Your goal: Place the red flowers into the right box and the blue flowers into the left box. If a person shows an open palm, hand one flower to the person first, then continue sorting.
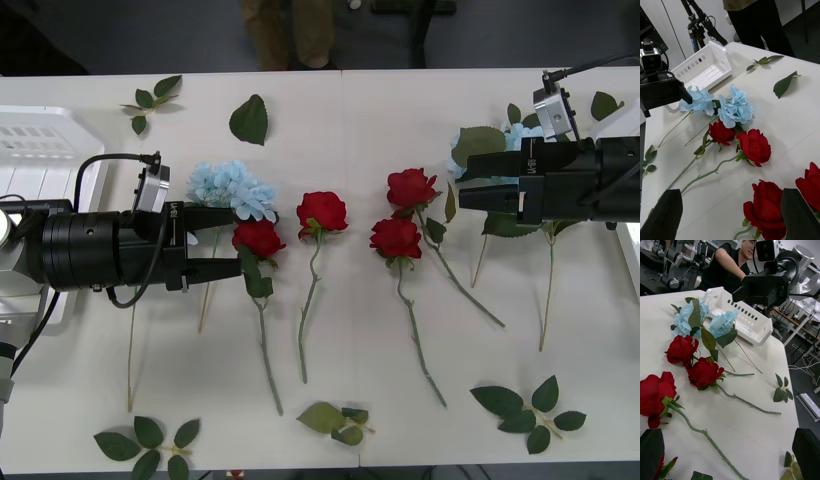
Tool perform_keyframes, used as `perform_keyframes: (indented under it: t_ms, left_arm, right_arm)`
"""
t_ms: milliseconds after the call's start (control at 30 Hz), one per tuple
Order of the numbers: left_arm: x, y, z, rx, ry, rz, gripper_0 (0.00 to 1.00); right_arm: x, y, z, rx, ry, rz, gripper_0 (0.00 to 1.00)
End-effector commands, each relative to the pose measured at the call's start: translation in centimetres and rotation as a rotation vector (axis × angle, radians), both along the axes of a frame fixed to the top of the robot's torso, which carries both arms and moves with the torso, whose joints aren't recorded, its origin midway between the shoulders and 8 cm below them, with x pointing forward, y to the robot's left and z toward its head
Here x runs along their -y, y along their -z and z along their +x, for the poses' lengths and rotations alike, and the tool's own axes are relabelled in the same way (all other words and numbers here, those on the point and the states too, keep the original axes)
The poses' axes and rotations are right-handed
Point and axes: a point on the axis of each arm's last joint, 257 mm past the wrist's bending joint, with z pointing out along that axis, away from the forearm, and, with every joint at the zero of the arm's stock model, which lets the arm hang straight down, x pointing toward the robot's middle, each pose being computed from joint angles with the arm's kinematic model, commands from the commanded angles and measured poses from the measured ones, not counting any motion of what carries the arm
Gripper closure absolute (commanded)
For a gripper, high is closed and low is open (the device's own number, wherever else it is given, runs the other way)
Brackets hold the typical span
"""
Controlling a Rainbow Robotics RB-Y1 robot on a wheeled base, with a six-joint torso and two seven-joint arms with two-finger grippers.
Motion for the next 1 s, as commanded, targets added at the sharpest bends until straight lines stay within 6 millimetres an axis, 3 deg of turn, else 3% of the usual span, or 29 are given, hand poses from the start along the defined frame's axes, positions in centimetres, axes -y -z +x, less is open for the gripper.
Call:
perform_keyframes:
  t_ms: [33,67,100,200,333,500,533,600,633,667,767,900,1000]
  left_arm:
    - [-1.1,-0.1,0.0,-0.016,-0.03,0.013,0.0]
    - [-1.2,3.7,-1.4,-0.118,-0.051,0.003,0.0]
    - [-1.2,3.9,-1.4,-0.123,-0.054,0.001,0.0]
    - [-1.5,2.8,-1.2,-0.129,-0.049,-0.047,0.15]
    - [-2.7,1.8,-1.0,-0.097,-0.023,0.01,0.15]
    - [-5.9,-0.9,0.2,0.001,-0.011,0.15,0.15]
    - [-7.0,-2.0,0.8,0.042,-0.011,0.209,0.15]
    - [-7.9,-3.2,1.5,0.102,-0.005,0.299,0.16]
    - [-8.1,-3.4,1.6,0.12,-0.003,0.329,0.15]
    - [-9.0,-4.4,2.2,0.12,-0.015,0.425,0.15]
    - [-9.9,-5.1,2.5,-0.106,-0.108,0.505,0.15]
    - [-11.9,-3.6,2.7,-0.407,-0.277,0.596,0.16]
    - [-13.8,-1.1,2.9,-0.519,-0.388,0.683,0.15]
  right_arm:
    - [-1.2,4.5,-1.8,-0.121,0.012,0.048,0.24]
    - [-1.2,4.9,-1.8,-0.134,0.022,0.059,0.24]
    - [-1.0,4.4,-1.5,-0.123,0.027,0.057,0.24]
    - [1.3,3.3,-0.7,-0.127,0.07,0.042,0.24]
    - [6.2,0.8,-0.3,-0.201,0.153,0.018,0.24]
    - [15.5,0.9,-0.3,-0.323,0.326,-0.082,0.24]
    - [18.7,1.6,-0.4,-0.352,0.383,-0.116,0.24]
    - [21.8,2.6,-1.0,-0.387,0.426,-0.166,0.24]
    - [22.4,3.0,-1.3,-0.401,0.434,-0.176,0.24]
    - [24.6,4.8,-2.5,-0.461,0.458,-0.211,0.24]
    - [28.1,8.5,-3.7,-0.524,0.541,-0.258,0.24]
    - [30.7,12.5,-2.6,-0.481,0.667,-0.316,0.24]
    - [29.6,14.6,-1.5,-0.46,0.693,-0.298,0.24]
